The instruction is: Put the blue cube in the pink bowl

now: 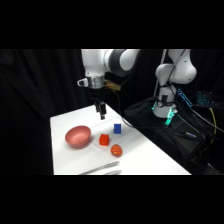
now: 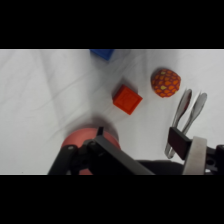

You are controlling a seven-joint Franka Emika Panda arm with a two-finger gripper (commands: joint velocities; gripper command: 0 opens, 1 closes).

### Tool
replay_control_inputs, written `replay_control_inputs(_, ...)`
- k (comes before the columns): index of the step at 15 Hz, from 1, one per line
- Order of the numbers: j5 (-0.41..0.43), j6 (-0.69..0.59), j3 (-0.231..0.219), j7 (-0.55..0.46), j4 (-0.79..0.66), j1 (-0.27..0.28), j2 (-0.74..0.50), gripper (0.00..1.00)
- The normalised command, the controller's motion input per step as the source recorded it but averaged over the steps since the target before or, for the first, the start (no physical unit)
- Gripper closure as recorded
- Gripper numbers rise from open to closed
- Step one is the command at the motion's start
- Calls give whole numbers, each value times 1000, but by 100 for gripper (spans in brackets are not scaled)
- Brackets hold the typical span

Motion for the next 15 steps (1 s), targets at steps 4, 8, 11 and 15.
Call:
replay_control_inputs(4,-87,266,-25,183,-412,-37,-310,0)
replay_control_inputs(8,-98,229,-27,174,-428,-58,-354,0)
replay_control_inputs(11,-76,224,-28,145,-421,-75,-333,0)
replay_control_inputs(15,-7,246,-35,100,-406,-80,-299,0)
